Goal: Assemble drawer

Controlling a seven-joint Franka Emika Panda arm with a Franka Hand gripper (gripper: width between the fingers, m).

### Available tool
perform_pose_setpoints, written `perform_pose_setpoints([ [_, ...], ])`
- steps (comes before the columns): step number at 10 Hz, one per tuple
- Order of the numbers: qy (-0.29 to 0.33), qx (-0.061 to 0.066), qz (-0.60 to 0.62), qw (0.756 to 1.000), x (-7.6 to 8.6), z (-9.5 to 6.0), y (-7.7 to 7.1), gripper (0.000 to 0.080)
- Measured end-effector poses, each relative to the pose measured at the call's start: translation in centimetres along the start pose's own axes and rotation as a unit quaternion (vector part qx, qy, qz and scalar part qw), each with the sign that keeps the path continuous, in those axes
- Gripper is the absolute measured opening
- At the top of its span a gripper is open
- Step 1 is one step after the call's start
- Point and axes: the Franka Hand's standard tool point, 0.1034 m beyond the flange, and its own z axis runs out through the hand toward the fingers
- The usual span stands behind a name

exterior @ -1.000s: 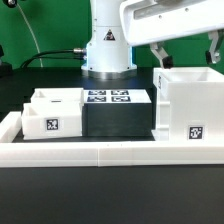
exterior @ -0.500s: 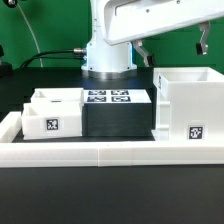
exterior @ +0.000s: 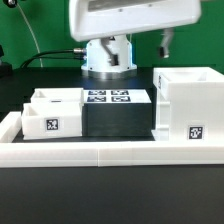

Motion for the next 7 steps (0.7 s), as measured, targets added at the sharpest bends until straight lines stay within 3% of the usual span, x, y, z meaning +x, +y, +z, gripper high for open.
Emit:
perform_pose_setpoints([
  [1, 0.005, 0.000, 0.006, 1.000, -0.9, 0.0, 2.7, 0.0649],
  [2, 0.004, 0.006, 0.010, 1.000, -1.2, 0.4, 3.6, 0.0649],
  [6, 0.001, 0.004, 0.013, 1.000, -1.3, 0.6, 3.6, 0.0649],
  [7, -0.010, -0.006, 0.024, 1.000, -2.0, 1.2, 4.1, 0.0649],
])
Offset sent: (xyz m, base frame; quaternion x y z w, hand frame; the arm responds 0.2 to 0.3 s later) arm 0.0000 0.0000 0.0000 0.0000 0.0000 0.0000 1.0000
